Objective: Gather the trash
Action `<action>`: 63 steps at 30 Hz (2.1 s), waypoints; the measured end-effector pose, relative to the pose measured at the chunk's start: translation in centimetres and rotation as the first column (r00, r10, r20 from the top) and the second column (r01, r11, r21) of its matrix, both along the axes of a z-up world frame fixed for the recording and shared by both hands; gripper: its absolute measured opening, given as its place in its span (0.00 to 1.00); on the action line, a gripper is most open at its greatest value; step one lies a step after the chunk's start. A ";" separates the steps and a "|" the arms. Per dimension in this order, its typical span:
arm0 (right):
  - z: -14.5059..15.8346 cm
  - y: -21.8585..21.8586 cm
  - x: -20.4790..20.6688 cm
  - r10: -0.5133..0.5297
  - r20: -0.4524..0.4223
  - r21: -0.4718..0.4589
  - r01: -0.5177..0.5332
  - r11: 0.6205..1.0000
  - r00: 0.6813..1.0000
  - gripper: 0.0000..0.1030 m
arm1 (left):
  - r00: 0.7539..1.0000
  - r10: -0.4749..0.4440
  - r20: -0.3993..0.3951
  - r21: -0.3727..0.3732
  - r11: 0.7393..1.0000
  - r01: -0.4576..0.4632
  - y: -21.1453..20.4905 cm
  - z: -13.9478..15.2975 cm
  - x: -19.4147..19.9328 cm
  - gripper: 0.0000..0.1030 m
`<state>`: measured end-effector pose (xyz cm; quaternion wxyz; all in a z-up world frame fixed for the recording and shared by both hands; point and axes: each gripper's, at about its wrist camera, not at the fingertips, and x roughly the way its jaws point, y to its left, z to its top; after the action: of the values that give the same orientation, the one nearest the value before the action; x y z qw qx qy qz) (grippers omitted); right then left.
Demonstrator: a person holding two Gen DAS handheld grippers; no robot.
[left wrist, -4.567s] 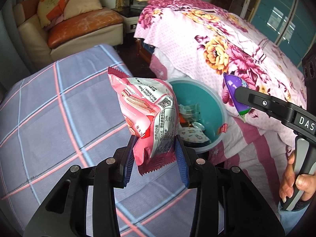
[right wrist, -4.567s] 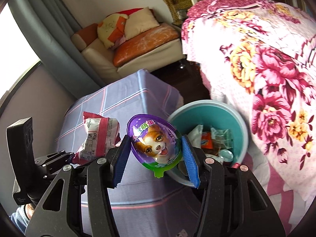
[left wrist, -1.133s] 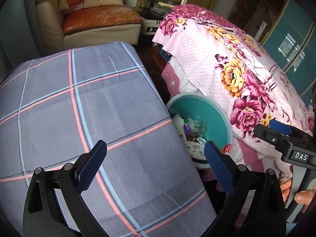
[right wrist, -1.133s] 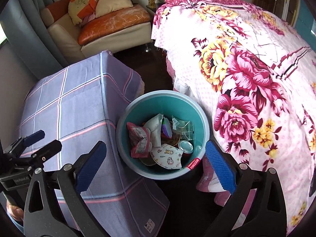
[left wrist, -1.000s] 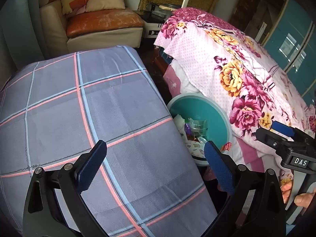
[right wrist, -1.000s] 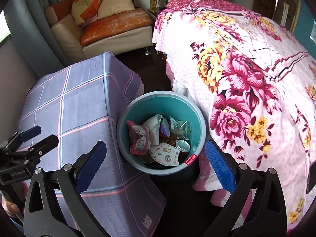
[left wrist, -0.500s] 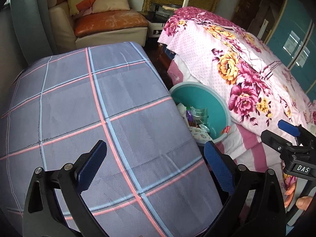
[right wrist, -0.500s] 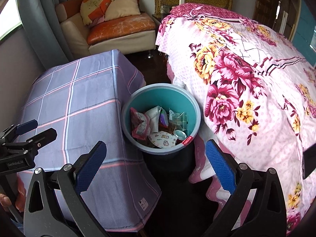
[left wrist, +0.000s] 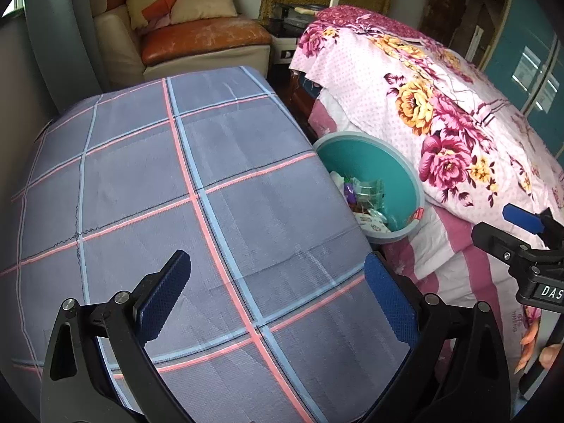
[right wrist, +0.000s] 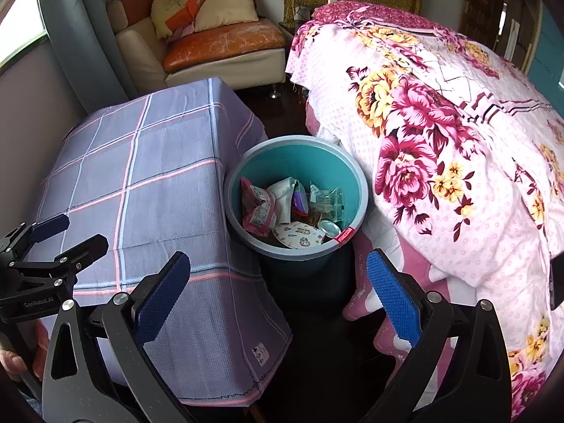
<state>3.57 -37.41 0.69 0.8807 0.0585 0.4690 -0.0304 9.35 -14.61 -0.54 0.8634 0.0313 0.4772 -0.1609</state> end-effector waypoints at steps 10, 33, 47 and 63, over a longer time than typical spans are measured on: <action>-0.5 0.5 0.9 0.011 -0.008 0.009 -0.011 1.000 1.000 0.93 | 1.000 0.007 -0.008 0.007 1.000 -0.007 0.1 -0.7 0.6 0.96; -2.3 -0.2 2.9 -0.017 -0.042 0.031 0.018 0.999 0.999 0.93 | 0.999 0.029 0.036 0.005 1.000 -0.029 0.5 -1.9 1.9 0.96; -2.9 0.2 3.8 -0.015 -0.064 0.032 0.017 0.999 0.998 0.93 | 0.998 0.035 0.046 0.012 0.999 -0.036 0.6 -2.0 2.3 0.96; -3.4 0.1 4.3 -0.010 -0.079 0.035 0.013 0.999 0.997 0.93 | 0.999 0.032 0.034 0.014 0.999 -0.032 0.5 -2.5 2.8 0.96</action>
<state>7.92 -37.27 -2.71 0.8602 0.0755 0.5034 -0.0295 12.19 -14.09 -3.02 0.8736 0.0328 0.4640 -0.1431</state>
